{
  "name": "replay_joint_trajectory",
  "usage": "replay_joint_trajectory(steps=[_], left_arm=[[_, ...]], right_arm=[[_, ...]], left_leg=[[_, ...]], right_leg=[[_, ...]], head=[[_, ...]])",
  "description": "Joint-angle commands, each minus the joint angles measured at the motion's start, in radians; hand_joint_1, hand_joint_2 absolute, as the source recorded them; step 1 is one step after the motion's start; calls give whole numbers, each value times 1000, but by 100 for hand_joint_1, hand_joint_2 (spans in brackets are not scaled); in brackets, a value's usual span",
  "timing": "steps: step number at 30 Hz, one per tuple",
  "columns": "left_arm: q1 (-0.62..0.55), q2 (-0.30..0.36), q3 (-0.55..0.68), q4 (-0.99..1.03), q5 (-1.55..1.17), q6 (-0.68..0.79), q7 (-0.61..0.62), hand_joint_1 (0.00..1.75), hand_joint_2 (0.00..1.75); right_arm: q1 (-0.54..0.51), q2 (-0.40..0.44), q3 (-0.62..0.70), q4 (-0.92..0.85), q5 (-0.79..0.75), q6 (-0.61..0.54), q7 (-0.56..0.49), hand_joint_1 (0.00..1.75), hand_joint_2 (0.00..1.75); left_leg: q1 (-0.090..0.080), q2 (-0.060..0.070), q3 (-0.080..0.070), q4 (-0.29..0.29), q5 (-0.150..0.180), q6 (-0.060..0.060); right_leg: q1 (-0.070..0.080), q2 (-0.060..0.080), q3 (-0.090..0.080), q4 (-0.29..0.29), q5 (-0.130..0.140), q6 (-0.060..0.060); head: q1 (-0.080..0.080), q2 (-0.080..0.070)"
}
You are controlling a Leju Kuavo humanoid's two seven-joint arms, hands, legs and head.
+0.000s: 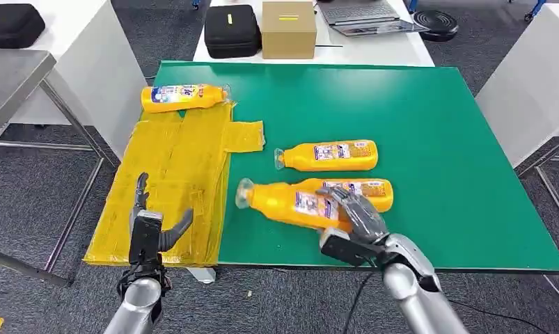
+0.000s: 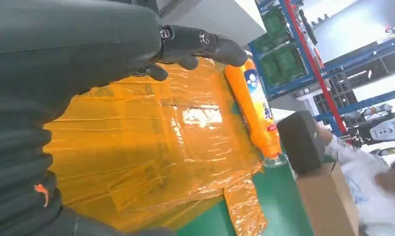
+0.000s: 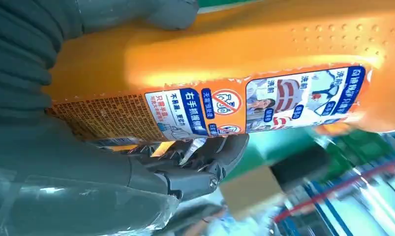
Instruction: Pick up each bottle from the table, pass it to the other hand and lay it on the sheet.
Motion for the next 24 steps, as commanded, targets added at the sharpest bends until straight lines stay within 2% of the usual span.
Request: replay_joint_trajectory(steps=[1, 6, 8, 10, 12, 14, 17, 22, 24], left_arm=[[-3, -20, 56, -23, 65, -76, 24, 0, 175], [-2, -20, 57, -21, 65, -76, 23, 0, 175], [-6, -29, 71, -15, 120, -120, 18, 0, 175], [-8, -28, 83, -14, 204, -199, 26, 0, 175], [7, 9, 76, -24, 420, -464, 90, 0, 175], [34, 32, 75, -41, 570, -648, 123, 0, 175], [54, 50, 54, -77, 692, -813, 144, 0, 175], [38, 53, 10, -94, 849, -927, 218, 0, 175], [37, 52, 3, -97, 850, -924, 219, 0, 175]], right_arm=[[-110, 90, -33, 85, -33, 8, -20, 175, 175], [-107, 89, -34, 86, -34, 7, -23, 175, 175], [-116, 110, -46, 100, -48, 1, -32, 175, 175], [-120, 127, -57, 109, -57, -6, -36, 175, 175], [-103, 126, -64, 109, -64, -10, -37, 175, 175], [-93, 129, -69, 115, -74, -14, -58, 175, 175], [-100, 159, -78, 145, -81, -6, -75, 175, 175], [-135, 192, -34, 275, -59, -29, -121, 175, 175], [-145, 202, -27, 300, -55, -44, -125, 175, 175]], left_leg=[[0, 2, 2, 0, -1, -1], [1, 2, 5, 0, -3, -2], [1, 2, 4, 0, -2, -2], [1, 3, 4, 0, -2, -2], [1, 3, 3, 0, -2, -2], [1, 3, 4, -1, -2, -2], [2, 4, 5, -1, -3, -3], [2, 4, 6, 0, -3, -3], [2, 3, 6, 0, -3, -3]], right_leg=[[1, 2, 2, 0, 0, -1], [2, 2, 5, 0, -2, -2], [1, 2, 3, 0, -1, -2], [1, 2, 4, 0, -1, -2], [1, 2, 3, 0, -1, -2], [1, 2, 3, -1, -1, -2], [2, 4, 5, -1, -1, -2], [2, 3, 5, -1, -2, -3], [2, 3, 5, -1, -2, -3]], head=[[0, 0], [0, 0], [0, 0], [0, 0], [0, 0], [0, 0], [0, 0], [0, 0], [0, 0]])
